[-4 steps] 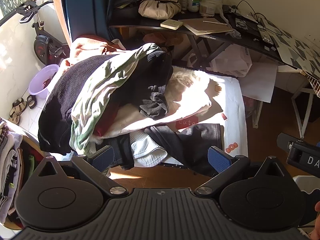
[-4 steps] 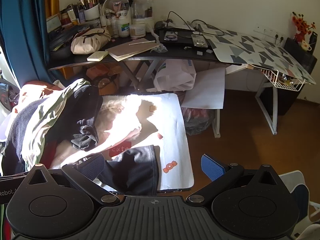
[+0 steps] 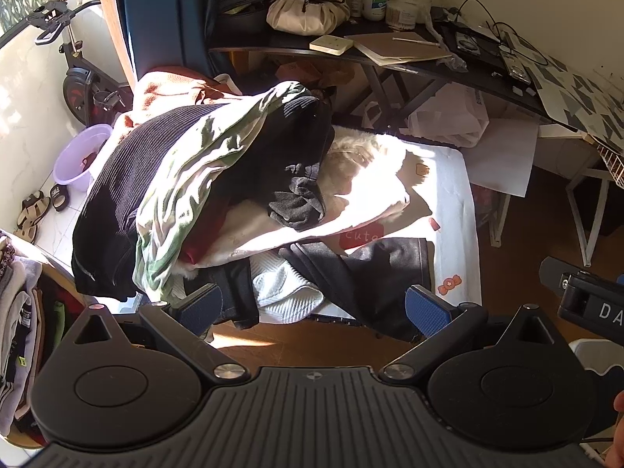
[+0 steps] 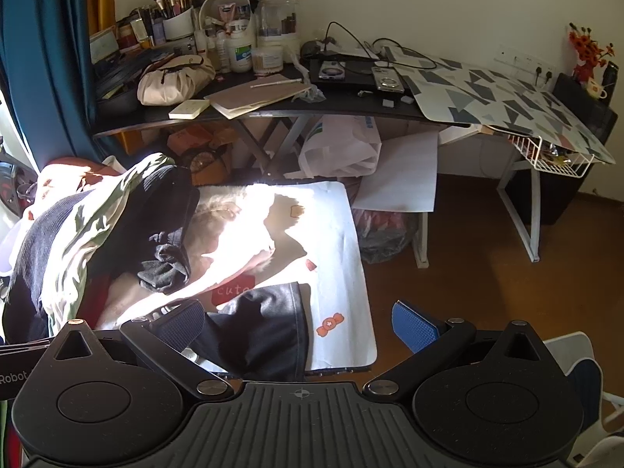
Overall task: Fold clothes
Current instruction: 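Move both grippers toward the clothes pile on the chair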
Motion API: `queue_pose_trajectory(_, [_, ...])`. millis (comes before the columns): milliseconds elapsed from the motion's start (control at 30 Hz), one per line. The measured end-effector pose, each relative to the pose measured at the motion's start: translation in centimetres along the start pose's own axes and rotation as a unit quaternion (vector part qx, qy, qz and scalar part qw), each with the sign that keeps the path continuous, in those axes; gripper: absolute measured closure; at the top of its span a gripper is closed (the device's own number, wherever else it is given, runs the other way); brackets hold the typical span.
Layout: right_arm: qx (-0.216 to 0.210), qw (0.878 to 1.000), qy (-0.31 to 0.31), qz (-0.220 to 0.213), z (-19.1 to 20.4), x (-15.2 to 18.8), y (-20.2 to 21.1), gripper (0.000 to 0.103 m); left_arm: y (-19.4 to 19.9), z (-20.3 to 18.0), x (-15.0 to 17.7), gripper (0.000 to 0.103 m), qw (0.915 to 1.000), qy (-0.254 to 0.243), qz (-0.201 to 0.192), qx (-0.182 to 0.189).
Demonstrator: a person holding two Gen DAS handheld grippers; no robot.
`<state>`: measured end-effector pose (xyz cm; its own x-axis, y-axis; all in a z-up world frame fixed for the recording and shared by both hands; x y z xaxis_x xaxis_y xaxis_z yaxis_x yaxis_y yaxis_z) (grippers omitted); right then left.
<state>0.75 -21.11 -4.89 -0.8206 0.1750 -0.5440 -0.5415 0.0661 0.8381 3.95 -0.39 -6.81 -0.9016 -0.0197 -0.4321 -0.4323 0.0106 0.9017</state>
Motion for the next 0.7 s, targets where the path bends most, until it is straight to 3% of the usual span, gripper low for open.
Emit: queue_pose_trajectory(700, [-0.009,1.0,-0.012,0.014,-1.6,0.6,-0.8,0.001,-0.6,-1.5,0.5,0.001,0.9998,-0.011,0.015,-0.007])
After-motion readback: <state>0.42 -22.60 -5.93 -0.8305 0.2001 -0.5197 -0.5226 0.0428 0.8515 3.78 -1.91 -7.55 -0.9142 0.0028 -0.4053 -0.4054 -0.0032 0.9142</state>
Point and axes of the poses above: each gripper's, at about its wrist camera, not at the fingertips, and y roughly against the way its jaws point, z to its left, x to its underside, the point moved 8 cm from there along -y, roughly the way its jaws point, and after that the axes turned 5 degrees about z, right-handed, at the moved point
